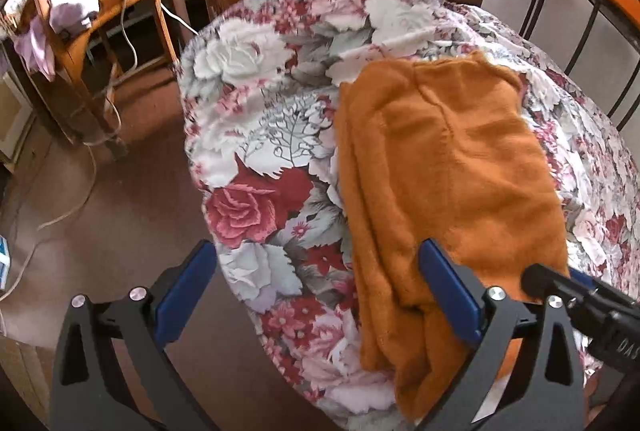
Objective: Fold small clothes
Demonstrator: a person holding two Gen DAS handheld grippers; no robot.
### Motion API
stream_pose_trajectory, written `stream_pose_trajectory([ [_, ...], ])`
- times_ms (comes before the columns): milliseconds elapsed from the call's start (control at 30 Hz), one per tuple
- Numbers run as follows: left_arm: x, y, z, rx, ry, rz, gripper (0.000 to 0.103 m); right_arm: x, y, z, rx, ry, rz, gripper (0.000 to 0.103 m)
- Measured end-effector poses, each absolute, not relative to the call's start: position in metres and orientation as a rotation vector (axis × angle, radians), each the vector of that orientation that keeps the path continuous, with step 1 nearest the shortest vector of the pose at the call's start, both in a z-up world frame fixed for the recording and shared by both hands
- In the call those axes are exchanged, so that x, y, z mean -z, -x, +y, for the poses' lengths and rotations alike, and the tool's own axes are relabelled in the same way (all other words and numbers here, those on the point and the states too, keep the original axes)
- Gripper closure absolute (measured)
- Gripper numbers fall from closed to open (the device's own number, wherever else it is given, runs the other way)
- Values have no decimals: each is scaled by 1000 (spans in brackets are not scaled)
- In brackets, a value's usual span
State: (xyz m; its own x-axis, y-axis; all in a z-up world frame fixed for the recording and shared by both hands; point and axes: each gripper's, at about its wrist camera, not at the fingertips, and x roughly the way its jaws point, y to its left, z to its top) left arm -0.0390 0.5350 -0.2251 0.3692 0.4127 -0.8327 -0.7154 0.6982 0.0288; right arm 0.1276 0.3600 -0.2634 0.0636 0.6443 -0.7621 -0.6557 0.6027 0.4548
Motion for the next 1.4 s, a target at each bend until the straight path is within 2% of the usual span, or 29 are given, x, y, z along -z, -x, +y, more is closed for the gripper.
stream_pose_trajectory([
  [67, 212, 46, 526, -742, 365, 925, 5, 253, -120, 350, -974, 8, 1107, 21],
  [133, 205, 52, 518, -736, 363, 920, 5, 242, -114, 336, -962, 7, 1073, 16],
  [467, 160, 79, 453, -730, 240, 902, 5, 185, -78, 277, -944, 5, 867, 4],
  [633, 137, 92, 433, -721, 223, 874, 5, 172, -59, 263, -923, 55, 792, 4],
  [800, 122, 101, 421, -705, 238, 858, 5, 165, -55, 241, -967, -18, 785, 4],
  [1400, 118, 101, 406, -677, 283, 869, 5, 156, -43, 229, -1045, -49, 746, 4],
])
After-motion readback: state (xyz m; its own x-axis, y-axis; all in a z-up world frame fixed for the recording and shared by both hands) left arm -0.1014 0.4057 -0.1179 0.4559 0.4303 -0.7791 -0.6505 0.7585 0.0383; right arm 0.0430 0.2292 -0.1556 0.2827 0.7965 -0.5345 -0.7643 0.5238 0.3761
